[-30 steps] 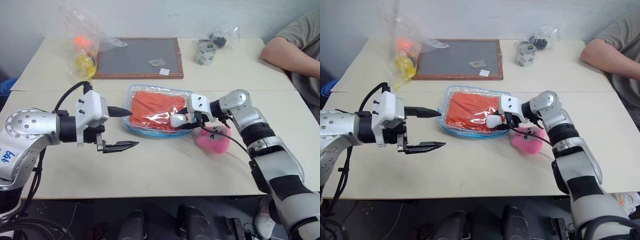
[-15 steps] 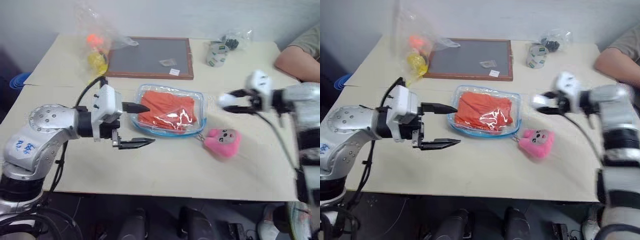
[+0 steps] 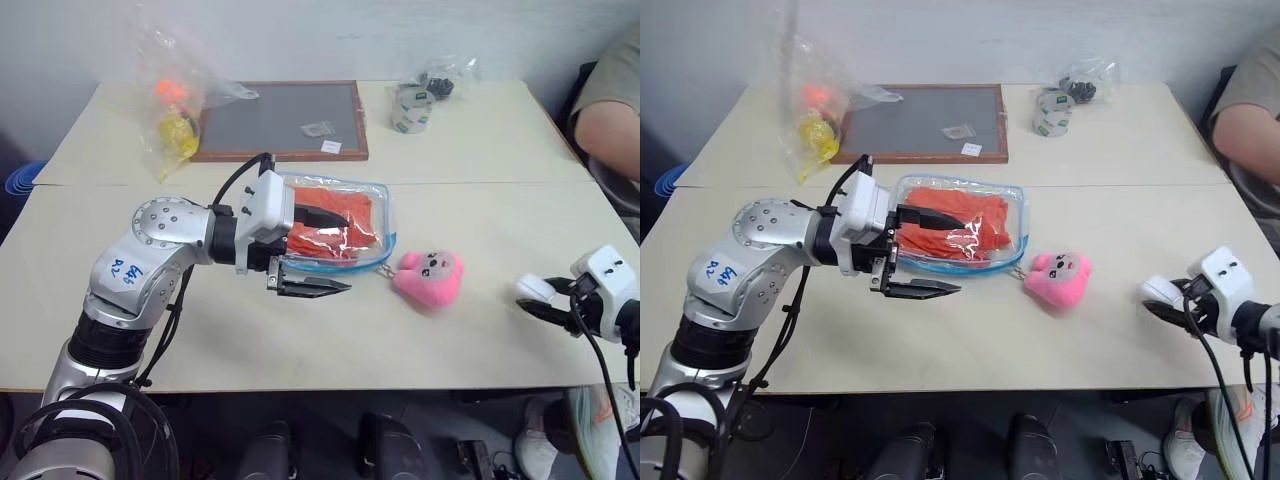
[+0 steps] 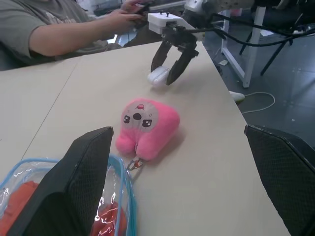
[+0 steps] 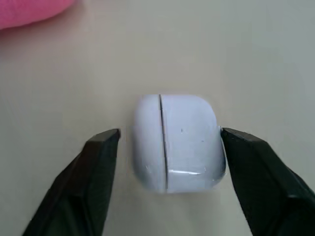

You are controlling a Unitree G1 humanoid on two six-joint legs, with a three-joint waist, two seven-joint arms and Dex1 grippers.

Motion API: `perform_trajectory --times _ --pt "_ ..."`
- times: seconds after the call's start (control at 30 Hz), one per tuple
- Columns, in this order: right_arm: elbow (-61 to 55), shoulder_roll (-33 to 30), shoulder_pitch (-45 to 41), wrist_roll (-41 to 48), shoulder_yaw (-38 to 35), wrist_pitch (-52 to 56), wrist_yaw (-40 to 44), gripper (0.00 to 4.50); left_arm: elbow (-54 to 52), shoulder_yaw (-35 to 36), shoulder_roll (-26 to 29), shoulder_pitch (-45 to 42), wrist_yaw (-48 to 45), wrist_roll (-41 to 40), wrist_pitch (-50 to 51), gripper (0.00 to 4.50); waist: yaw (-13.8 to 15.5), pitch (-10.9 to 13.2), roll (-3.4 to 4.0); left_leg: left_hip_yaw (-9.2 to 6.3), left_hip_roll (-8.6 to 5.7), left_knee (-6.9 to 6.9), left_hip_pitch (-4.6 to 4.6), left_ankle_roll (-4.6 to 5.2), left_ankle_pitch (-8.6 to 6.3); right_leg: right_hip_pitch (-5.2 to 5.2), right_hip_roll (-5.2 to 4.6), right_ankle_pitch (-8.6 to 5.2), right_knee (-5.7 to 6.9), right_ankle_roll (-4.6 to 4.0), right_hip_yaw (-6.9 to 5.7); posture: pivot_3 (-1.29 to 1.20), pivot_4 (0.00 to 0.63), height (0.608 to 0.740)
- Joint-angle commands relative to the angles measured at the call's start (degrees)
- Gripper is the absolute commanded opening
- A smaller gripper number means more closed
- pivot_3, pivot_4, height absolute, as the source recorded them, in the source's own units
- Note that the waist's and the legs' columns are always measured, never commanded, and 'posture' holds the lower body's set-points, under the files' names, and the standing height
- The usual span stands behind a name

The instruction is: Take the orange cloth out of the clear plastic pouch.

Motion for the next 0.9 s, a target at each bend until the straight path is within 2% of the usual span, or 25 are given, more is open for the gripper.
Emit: perform_trajectory --times 0.03,0.17,0.27,0.4,0.5,0.63,0.9 --pt "-1.87 -0.88 -0.29 2.68 -2.55 1.15 -1.29 4.46 -0.94 1.00 0.26 -0.67 -0.54 0.29 -0.70 4.50 0.26 0.00 0.00 0.01 -0.01 0.01 0.00 0.01 0.00 0.00 0.00 0.00 0.00 0.00 0.02 0.00 0.150 0.740" --pt "1.36 -4.87 -1.22 2.34 -2.10 -2.14 0.79 4.46 -2.07 1.88 1.72 1.17 -0.54 0.65 -0.34 4.50 0.89 0.00 0.00 0.05 -0.03 0.04 0.00 0.04 0.00 -0.01 0.00 0.01 0.00 0.01 0.08 0.00 0.150 0.740" --pt "2.38 -8.57 -6.30 5.63 -2.88 -3.86 5.11 4.46 0.09 2.92 4.09 2.84 -0.77 3.31 -2.95 4.50 0.95 0.00 0.00 0.10 -0.03 0.05 0.01 0.08 0.00 -0.02 0.00 0.02 -0.01 0.03 0.13 0.00 0.150 0.740" --pt "-7.89 -9.29 -15.34 20.46 -1.78 6.17 12.00 4.46 12.31 1.65 10.16 4.34 -3.10 15.11 -17.93 4.50 0.26 0.00 0.02 0.14 -0.02 0.03 0.05 0.06 -0.02 -0.08 0.16 0.02 0.00 0.01 0.14 0.00 0.150 0.740" --pt "-15.45 -8.85 -18.04 25.84 2.31 9.83 13.59 4.46 19.18 0.18 11.68 3.88 -5.83 18.99 -25.29 4.50 0.42 0.00 -0.01 0.04 0.16 0.00 0.00 -0.11 -0.11 -0.10 0.36 -0.04 -0.06 -0.09 0.03 0.00 0.150 0.740" --pt "-21.40 -6.61 -22.11 28.82 8.17 10.87 12.33 4.46 27.28 -3.58 10.52 1.92 -7.27 25.62 -34.23 4.50 1.24 0.01 -0.03 0.08 0.19 0.10 -0.12 0.06 -0.21 -0.12 0.23 -0.02 -0.12 -0.05 0.04 0.00 0.150 0.740" --pt "-25.37 -3.95 -24.53 32.68 11.74 12.28 9.80 4.46 40.40 -4.91 2.81 -3.09 -1.39 32.14 -41.93 4.50 1.18 0.01 -0.06 0.05 -0.07 0.77 -0.77 0.50 -0.38 -0.33 -0.03 0.14 -0.12 0.25 -0.09 0.00 0.150 0.740"
